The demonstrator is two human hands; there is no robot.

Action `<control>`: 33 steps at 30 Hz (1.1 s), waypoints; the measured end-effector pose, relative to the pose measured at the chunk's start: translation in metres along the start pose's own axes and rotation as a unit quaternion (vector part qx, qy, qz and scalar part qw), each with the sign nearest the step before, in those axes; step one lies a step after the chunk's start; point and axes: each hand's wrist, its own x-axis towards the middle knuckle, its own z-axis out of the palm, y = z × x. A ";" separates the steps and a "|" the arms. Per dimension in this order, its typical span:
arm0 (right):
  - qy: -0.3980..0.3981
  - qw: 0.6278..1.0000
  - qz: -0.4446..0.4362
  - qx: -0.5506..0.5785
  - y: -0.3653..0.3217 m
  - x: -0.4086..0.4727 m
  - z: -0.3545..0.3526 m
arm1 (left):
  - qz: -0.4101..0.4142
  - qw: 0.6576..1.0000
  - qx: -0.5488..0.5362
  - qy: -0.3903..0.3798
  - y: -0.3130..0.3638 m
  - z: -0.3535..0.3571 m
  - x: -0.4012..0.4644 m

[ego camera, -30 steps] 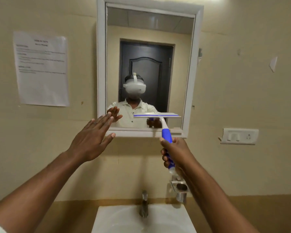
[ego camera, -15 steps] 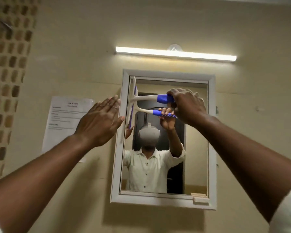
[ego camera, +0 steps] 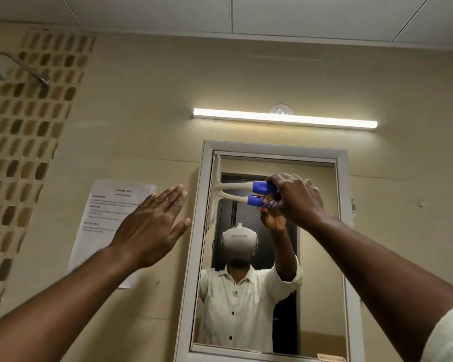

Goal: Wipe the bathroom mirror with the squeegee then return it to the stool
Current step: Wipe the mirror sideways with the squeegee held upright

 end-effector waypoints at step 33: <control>-0.061 0.993 0.089 -0.045 0.124 -0.033 -0.060 | 0.081 0.986 -0.146 -0.004 0.104 0.057 0.032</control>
